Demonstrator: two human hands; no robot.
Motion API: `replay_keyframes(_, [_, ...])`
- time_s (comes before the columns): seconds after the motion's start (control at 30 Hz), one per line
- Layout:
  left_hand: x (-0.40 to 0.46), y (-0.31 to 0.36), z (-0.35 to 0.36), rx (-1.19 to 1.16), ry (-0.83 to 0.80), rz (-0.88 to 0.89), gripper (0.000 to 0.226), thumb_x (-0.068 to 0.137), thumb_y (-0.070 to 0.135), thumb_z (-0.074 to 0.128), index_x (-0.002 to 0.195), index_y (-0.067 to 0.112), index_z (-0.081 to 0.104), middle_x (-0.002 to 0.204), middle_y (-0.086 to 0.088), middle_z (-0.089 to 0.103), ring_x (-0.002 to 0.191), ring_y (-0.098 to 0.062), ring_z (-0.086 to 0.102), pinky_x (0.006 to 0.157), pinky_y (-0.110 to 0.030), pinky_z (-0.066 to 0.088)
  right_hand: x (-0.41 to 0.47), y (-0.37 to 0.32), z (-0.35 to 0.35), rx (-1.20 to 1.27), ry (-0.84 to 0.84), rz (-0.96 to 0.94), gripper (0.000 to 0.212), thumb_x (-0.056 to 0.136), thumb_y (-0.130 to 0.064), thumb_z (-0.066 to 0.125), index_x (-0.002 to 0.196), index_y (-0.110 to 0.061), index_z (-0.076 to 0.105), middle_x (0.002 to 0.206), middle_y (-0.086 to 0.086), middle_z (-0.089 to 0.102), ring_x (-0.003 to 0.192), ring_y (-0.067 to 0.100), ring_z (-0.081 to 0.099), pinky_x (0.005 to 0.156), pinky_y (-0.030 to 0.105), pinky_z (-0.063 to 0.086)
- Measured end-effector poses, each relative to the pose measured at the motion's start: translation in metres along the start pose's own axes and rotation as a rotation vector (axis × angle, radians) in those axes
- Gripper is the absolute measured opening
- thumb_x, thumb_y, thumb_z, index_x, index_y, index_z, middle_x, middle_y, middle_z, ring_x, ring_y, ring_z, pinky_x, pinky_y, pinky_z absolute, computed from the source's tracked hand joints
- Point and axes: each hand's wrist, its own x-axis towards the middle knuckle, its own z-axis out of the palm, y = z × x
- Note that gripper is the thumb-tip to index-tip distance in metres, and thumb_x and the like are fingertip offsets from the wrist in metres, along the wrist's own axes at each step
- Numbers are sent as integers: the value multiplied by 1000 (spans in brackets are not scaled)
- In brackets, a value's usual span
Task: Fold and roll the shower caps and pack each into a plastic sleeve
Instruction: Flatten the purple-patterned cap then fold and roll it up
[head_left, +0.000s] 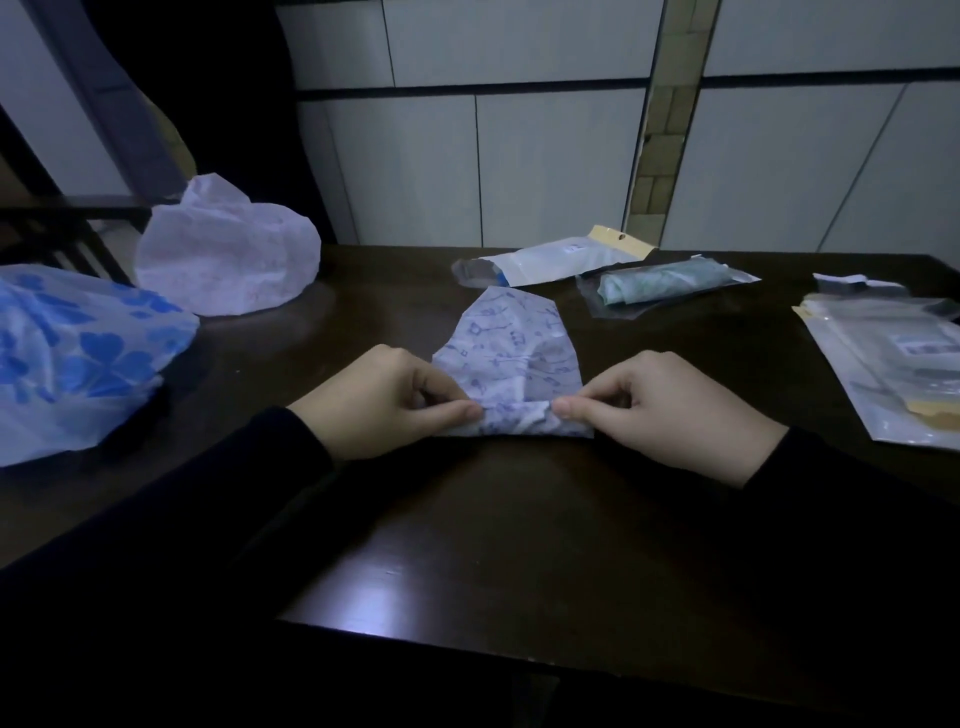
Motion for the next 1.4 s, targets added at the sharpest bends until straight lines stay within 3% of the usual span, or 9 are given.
replay_keyframes(0.23, [9,5,2,-12,13,-135,11,81,43,72,81,32,69,68,10,69,65,0,62,66,-17,47,10,-1,6,-26,17,114,30,79,-63,61,85,-38,75,78,-21,68,76,-1,62,81,32,54])
replay_keyframes(0.33, [11,8,4,57,29,-90,10,82,43,71,82,34,65,68,11,65,64,-2,60,65,-20,48,8,0,11,-237,140,41,33,80,-69,51,92,-43,69,91,-20,61,89,0,55,88,34,44])
replay_keyframes(0.47, [14,3,6,135,60,98,8,83,41,68,85,33,66,91,13,56,71,-5,55,70,-24,48,7,3,10,-349,278,-167,28,81,-65,50,99,-45,57,103,-24,49,99,2,45,86,31,30])
replay_keyframes(0.67, [5,-11,11,204,144,327,24,89,37,61,90,19,78,77,5,64,68,-14,55,64,-28,49,17,12,8,-323,136,-369,32,86,-52,44,96,-38,70,84,-21,59,78,-2,51,76,29,36])
replay_keyframes(0.8, [7,-15,5,142,108,334,29,86,43,65,89,19,79,71,5,65,67,-12,55,66,-28,46,20,21,3,-299,31,-388,49,84,-70,33,96,-40,70,81,-21,53,81,-2,48,81,24,31])
replay_keyframes(0.93, [8,-16,1,114,63,311,36,76,54,72,91,22,79,74,11,62,69,-9,55,64,-24,47,19,21,0,-287,21,-355,60,69,-82,34,106,-48,66,87,-22,56,89,-3,48,86,25,30])
replay_keyframes(1.07, [14,-14,-4,125,28,278,28,82,50,67,89,25,78,72,17,60,68,-1,56,61,-21,48,19,19,-1,-286,74,-356,50,78,-72,33,106,-48,66,76,-25,56,81,-4,50,80,19,28])
replay_keyframes(1.23, [17,-15,-7,35,7,125,26,84,51,66,83,27,76,73,13,70,66,-6,65,61,-24,50,18,19,4,-213,132,-314,42,82,-64,39,97,-41,71,68,-28,55,76,-2,53,77,15,26])
replay_keyframes(1.4, [21,-14,-3,-17,36,-44,7,82,42,72,81,35,72,67,16,67,62,0,60,61,-13,45,21,19,14,52,203,-112,36,76,-64,49,87,-39,73,72,-17,67,72,-1,60,78,25,44])
